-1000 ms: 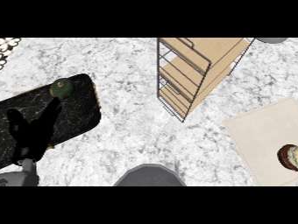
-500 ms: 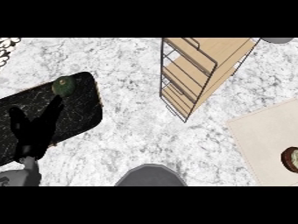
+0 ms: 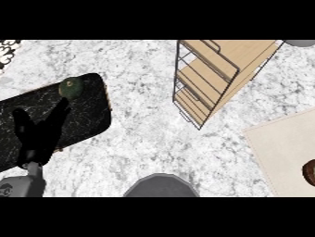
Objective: Pick the lemon from the placemat and place it in the tiered shelf
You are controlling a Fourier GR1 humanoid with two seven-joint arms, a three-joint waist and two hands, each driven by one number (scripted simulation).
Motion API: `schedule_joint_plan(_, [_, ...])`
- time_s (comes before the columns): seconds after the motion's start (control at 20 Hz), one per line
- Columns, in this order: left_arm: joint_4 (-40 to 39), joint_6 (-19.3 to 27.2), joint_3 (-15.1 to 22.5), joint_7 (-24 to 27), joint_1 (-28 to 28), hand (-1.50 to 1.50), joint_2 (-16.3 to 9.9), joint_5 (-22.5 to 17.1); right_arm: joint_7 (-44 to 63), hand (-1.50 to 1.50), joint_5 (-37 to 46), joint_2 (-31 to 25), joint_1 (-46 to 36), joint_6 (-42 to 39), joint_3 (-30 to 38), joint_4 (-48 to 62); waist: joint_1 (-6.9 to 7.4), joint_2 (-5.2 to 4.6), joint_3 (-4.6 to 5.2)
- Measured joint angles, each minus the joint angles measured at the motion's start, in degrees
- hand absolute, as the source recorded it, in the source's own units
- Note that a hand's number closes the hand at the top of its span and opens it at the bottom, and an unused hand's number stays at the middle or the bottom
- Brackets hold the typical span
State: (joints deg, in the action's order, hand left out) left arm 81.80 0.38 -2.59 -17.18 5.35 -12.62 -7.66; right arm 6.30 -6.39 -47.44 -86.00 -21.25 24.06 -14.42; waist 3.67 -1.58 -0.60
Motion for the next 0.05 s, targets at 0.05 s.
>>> schedule_joint_plan(0.05, [0.1, -0.2, 0.0, 0.4, -0.1, 0.00, 0.0, 0.0, -0.5, -1.50, -0.2, -1.0, 0.5, -1.1, 0.3, 0.4, 0.15, -0.07, -0.02])
